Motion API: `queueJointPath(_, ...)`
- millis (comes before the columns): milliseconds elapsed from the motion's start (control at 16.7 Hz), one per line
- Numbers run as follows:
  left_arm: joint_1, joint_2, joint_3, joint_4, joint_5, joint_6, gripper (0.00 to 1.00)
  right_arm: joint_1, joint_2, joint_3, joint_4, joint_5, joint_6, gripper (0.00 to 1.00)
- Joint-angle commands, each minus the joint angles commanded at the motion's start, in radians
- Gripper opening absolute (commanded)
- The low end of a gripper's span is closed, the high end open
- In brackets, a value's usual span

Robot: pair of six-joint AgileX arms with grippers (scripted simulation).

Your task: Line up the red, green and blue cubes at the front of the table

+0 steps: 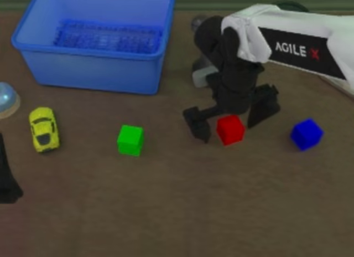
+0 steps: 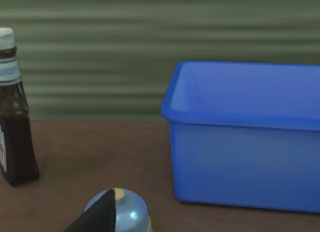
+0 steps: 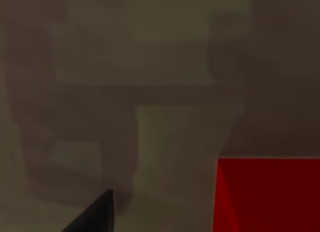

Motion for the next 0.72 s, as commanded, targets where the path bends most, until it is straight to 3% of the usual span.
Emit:
queueJointPath(120,0.0,0.0,0.0,0.0,0.0,0.0,1.0,0.0,0.0,0.0,0.0,0.0,0.0,1.0)
queueJointPath(720,0.0,0.0,0.0,0.0,0.0,0.0,1.0,0.0,0.0,0.0,0.0,0.0,0.0,0.25)
